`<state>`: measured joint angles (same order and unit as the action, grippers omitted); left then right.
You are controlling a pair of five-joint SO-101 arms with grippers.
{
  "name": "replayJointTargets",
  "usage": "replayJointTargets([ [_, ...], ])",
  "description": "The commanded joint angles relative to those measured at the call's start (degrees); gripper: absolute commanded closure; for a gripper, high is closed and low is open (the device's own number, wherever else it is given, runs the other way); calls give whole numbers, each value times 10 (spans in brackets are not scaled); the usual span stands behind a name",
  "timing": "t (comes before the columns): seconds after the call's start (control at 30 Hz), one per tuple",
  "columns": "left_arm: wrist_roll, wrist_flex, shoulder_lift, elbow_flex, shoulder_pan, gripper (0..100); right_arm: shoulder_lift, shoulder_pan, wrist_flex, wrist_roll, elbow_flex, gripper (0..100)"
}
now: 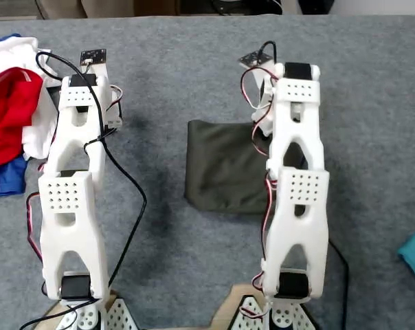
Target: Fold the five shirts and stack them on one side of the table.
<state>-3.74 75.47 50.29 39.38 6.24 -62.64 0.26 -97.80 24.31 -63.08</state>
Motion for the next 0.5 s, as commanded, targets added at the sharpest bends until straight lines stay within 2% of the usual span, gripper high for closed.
replayJointTargets([
  [0.0, -4, -11, -1, 16, -21, 981, -30, 8, -12, -1, -77, 813],
  [0.2, -4, -11, -1, 17, -21, 981, -54, 13, -18, 0, -148, 956],
  [0.37, -4, -11, -1, 17, -21, 981, -52, 9, -34, -2, -211, 946],
  [0.47, -4, -12, -1, 17, -21, 981, -51, 16, -47, -18, -244, 846],
])
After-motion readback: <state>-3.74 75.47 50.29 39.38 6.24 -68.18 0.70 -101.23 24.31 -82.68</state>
